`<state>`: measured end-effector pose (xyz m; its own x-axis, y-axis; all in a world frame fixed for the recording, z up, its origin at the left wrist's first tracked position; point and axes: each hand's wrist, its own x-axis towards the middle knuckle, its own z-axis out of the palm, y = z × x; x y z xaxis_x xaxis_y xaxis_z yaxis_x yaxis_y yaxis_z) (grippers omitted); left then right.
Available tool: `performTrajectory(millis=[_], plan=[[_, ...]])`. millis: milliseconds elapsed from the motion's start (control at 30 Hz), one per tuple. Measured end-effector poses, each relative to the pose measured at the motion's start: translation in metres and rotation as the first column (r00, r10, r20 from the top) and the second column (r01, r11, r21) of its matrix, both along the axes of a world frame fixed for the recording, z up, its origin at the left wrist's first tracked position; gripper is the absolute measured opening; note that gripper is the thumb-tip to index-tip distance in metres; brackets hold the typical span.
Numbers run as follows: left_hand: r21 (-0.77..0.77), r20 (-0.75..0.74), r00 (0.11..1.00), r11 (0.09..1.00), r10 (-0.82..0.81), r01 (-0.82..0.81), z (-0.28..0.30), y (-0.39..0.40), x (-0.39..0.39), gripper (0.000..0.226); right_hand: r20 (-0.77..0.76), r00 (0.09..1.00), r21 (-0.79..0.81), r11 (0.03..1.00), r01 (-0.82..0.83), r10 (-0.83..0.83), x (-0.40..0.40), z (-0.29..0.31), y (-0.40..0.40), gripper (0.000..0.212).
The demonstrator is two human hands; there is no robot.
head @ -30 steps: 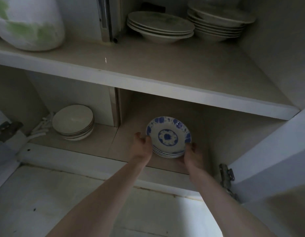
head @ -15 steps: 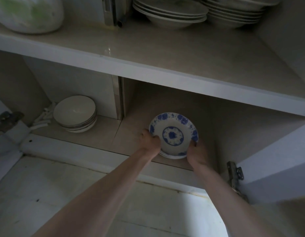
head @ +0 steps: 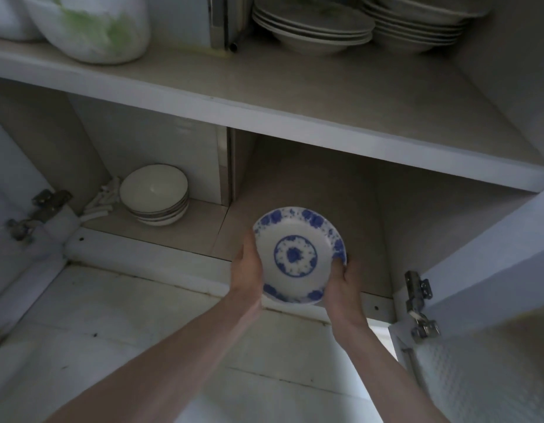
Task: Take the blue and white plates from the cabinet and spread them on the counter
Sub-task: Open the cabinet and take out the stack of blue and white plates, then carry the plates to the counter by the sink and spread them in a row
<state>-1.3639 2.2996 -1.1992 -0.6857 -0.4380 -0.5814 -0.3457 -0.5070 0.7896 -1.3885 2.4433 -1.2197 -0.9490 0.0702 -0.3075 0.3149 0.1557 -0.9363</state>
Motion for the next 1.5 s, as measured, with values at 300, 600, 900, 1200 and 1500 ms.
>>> performTrajectory(millis=[300, 600, 900, 1200, 1500], plan=[[0.009, -0.068, 0.996, 0.998, 0.064, -0.064, 0.025, -0.011, 0.074, 0.048, 0.157, 0.986, -0.169, 0.982, 0.08, -0.053, 0.048, 0.029, -0.021, 0.031], [0.002, -0.148, 0.986, 0.997, 0.07, -0.071, 0.127, -0.005, 0.121, 0.039, 0.292, 0.954, -0.253, 0.956, 0.15, -0.073, 0.09, 0.12, -0.018, 0.054], [0.14, 0.089, 0.987, 0.98, 0.133, -0.145, 0.302, 0.023, 0.185, 0.052, 0.409, 0.908, -0.221, 0.956, 0.196, -0.092, 0.161, 0.297, 0.001, 0.047], [0.096, 0.261, 0.947, 0.971, 0.187, -0.219, 0.507, 0.035, 0.234, 0.056, 0.387, 0.917, -0.141, 0.976, 0.167, -0.101, 0.212, 0.51, 0.012, 0.038], [0.141, 0.127, 0.99, 0.988, 0.053, -0.071, 0.689, 0.039, 0.272, 0.052, 0.314, 0.947, -0.159, 0.979, 0.125, -0.07, 0.242, 0.707, 0.029, 0.033]])
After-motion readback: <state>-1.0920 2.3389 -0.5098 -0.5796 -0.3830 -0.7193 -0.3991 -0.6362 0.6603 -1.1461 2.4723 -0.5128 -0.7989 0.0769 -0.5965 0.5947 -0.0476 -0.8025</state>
